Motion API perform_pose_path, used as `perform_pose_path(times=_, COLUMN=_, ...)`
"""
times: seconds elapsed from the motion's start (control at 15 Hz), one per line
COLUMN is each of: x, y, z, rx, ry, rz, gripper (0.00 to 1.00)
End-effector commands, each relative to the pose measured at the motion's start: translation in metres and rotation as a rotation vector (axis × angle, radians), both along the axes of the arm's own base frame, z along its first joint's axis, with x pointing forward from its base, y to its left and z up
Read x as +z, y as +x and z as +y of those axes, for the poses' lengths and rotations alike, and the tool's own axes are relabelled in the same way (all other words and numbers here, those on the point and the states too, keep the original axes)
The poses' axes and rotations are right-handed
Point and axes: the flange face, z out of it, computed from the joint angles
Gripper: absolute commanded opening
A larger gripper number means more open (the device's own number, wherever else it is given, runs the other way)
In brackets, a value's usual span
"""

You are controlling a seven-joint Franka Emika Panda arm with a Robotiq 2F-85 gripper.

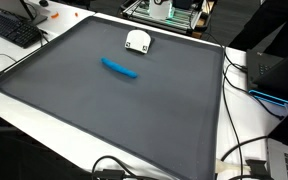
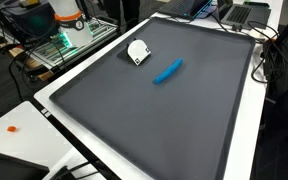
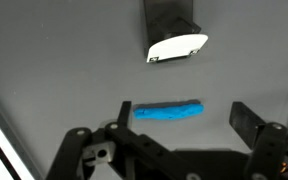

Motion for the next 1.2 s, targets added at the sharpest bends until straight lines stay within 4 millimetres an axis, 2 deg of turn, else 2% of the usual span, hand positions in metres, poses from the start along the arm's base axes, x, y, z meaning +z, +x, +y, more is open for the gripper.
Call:
perform_pose_path(times=0.0, x=-0.014, y=0.007, z=0.036, rx=-0.157, ry=0.020, rz=0.113, gripper=1.00)
perform_pose_path(times=0.2, x=-0.028, y=0.011, z=0.074, rx=-0.299, ry=0.048, rz=0.171, gripper=1.00)
perform_pose_path(times=0.47, x=-0.050, y=0.014, z=0.106, rx=-0.497, ry=0.073, rz=0.256, gripper=1.00)
perform_pose_path(times=0.73, x=-0.077, y=0.015, z=0.115, rx=-0.677, ry=0.091, rz=0.368, gripper=1.00)
perform_pose_path(times=1.0, x=-0.105, y=0.018, z=0.115, rx=-0.875, ry=0.164, rz=0.414, gripper=1.00)
perform_pose_path(times=1.13, x=-0.117, y=0.021, z=0.114, rx=-0.916, ry=0.216, rz=0.458, gripper=1.00)
